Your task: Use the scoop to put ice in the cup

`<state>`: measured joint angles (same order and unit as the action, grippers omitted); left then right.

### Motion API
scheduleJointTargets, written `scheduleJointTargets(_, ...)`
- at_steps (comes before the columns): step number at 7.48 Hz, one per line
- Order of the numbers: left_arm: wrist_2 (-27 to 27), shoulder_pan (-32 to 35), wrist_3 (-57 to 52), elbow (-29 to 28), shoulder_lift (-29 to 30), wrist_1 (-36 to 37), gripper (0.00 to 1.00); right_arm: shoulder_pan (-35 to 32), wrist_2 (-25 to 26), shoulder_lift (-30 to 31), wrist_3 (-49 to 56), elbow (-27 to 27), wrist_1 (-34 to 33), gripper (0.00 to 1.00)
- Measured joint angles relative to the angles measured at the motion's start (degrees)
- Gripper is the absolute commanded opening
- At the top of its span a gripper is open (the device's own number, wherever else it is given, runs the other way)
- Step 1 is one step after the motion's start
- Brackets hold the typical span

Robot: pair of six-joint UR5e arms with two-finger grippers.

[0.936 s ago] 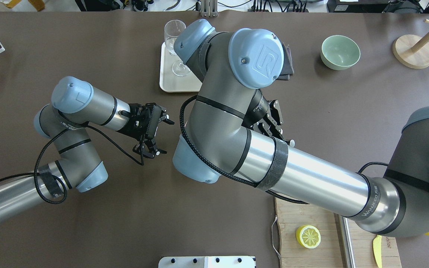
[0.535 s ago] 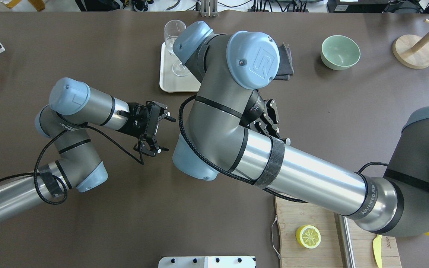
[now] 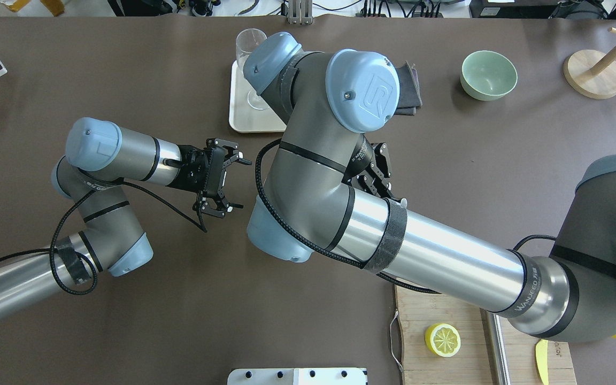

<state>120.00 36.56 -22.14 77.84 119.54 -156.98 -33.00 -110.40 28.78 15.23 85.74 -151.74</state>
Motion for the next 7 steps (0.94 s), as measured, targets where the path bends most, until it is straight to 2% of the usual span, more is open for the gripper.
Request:
scheduleJointTargets(2, 0.1, -0.8, 5.6, -1.2, -0.1, -1.3, 0.98, 0.1, 0.0, 0.4, -1.1, 0.4, 3.8, 0.00)
scheduleJointTargets(5, 1.4, -1.4, 12.7, -2.3, 0.0, -3.4, 0.98, 1.4, 0.1, 6.0, -2.6, 6.7, 10.9, 0.00)
scheduleJointTargets(7, 3.1, -1.4, 14.3, -2.5, -0.1, -3.5, 0.98, 1.9, 0.3, 8.6, -2.7, 8.6, 14.9, 0.00)
